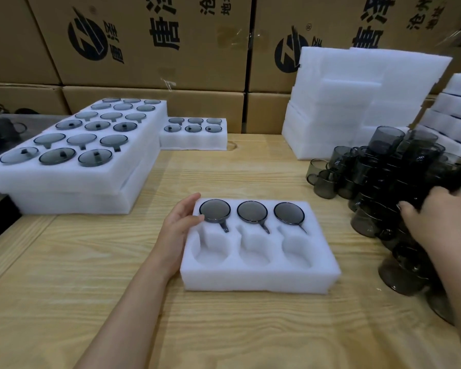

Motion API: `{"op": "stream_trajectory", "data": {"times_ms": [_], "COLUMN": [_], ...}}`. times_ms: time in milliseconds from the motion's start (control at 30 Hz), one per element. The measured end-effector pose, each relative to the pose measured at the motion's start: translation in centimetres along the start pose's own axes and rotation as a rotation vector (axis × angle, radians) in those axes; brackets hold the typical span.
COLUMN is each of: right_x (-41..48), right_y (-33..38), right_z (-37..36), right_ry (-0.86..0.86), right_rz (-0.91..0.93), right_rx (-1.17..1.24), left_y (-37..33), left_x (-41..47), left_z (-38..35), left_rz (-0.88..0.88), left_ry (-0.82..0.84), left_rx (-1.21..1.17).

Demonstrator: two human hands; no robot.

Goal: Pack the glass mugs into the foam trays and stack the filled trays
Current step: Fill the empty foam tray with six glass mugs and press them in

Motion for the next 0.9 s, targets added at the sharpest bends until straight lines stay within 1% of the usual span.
{"op": "stream_trajectory", "data": {"times_ms": [33, 100, 167, 233, 367, 400, 500, 533, 567, 600, 633, 667, 700, 800, 900], "right_x": [0.5, 0.9, 1.0, 0.9, 1.5, 1.1, -3.3, -5.2, -6.8, -7.8, -8.6, -9.3, -10.0, -11.6, -12.1], "right_y": [-1.1, -1.7, -1.2, -0.4, 0.8, 1.2, 3.5, 4.5, 5.6, 6.7, 7.8, 8.6, 9.3, 9.8, 9.5], "right_z": [-1.2, -2.4, -2.8, -2.4, -2.5, -1.5, 4.7, 6.6, 7.7, 7.8, 7.0, 6.2, 5.5, 4.5, 4.6], "right_ry": [0.071, 0.134, 0.12, 0.092, 0.118, 0.075, -0.223, -0.283, -0.284, -0.214, -0.107, -0.018, 0.029, 0.071, 0.021], "right_rz": [-0.038, -0.035, 0.009, 0.029, 0.091, 0.118, 0.273, 0.333, 0.386, 0.41, 0.412, 0.41, 0.42, 0.439, 0.505], "right_rx": [-0.031, -0.066, -0.061, -0.001, 0.074, 0.144, 0.419, 0.516, 0.623, 0.74, 0.846, 0.918, 0.958, 1.041, 1.073], "left_y": [0.0, 0.0, 0.0, -0.1, -0.1, -0.2, -0.2, -0.1, -0.1, -0.1, 0.0, 0.0, -0.1, -0.1, -0.1], "left_x": [0.0, 0.0, -0.1, -0.1, -0.2, -0.3, -0.2, -0.3, -0.2, -0.2, -0.2, -0.2, -0.3, -0.2, -0.2], "left_z": [0.0, 0.0, 0.0, 0.0, -0.1, -0.1, 0.0, 0.0, 0.1, 0.1, 0.1, 0.1, 0.2, 0.2, 0.2], "left_rz": [0.003, 0.007, 0.009, 0.009, 0.012, 0.012, 0.018, 0.021, 0.023, 0.025, 0.027, 0.027, 0.025, 0.018, 0.014], "left_ry": [-0.001, -0.004, -0.011, -0.018, -0.022, -0.024, -0.03, -0.033, -0.037, -0.039, -0.041, -0.042, -0.042, -0.047, -0.047], "left_rx": [-0.001, -0.008, -0.014, -0.015, -0.016, -0.017, -0.018, -0.017, -0.014, -0.013, -0.013, -0.013, -0.012, -0.015, -0.022]}}
Point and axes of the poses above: each hand's wrist, its own x-axis towards the middle knuckle, its own z-axis out of the back of the hand, y = z × x, the point moved 10 cm from there along x, towards the middle knuckle, and after that the axes turned 6 degrees about -x, right-handed, at the moved point
